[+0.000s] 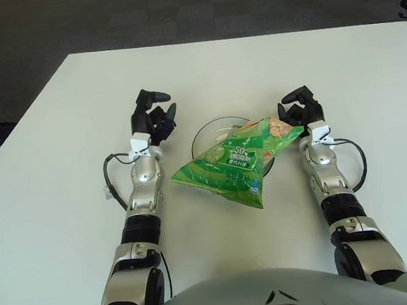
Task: Put the snack into the plate.
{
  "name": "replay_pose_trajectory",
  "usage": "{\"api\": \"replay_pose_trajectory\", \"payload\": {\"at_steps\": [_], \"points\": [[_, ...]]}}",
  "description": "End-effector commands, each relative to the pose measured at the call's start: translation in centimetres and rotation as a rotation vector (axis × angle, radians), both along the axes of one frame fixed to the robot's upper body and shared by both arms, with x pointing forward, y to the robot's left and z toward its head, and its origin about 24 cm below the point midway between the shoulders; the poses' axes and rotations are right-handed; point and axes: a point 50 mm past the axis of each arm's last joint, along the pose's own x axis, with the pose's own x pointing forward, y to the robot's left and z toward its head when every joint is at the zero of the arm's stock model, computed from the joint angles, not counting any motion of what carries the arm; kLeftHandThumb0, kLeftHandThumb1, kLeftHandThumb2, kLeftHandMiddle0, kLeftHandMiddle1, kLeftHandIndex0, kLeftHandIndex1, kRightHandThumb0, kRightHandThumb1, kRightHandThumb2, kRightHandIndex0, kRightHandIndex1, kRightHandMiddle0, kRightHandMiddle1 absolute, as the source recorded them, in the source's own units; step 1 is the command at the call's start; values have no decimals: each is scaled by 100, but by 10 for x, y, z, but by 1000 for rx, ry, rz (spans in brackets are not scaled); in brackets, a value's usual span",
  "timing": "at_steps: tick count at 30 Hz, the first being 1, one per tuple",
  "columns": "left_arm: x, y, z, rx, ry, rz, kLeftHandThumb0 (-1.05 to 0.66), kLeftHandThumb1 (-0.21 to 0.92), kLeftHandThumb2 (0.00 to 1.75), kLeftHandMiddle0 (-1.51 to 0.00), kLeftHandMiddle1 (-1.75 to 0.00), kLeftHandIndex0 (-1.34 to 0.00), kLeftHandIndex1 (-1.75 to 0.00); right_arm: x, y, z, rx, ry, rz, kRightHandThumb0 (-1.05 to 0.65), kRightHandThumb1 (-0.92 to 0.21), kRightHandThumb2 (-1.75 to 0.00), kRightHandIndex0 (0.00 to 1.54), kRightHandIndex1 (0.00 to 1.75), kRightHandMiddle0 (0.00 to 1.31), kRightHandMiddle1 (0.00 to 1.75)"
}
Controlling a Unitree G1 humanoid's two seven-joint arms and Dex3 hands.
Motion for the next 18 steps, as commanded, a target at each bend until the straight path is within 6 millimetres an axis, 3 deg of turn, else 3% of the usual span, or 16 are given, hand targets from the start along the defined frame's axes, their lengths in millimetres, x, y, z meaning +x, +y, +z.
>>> {"api": "replay_pose_trajectory", "payload": {"at_steps": [1,18], "points": [[2,1,-1,10,12,-5,-36,89,32,-95,-175,-46,-149,-3,-7,-4,-18,28,-14,-39,-66,-86,87,175,36,175],[3,1,-2,19,25,-10,-36,89,33,-95,-175,-47,-148,-3,-9,-4,-32,27,-8,-39,-65,-88,88,175,37,175]]}}
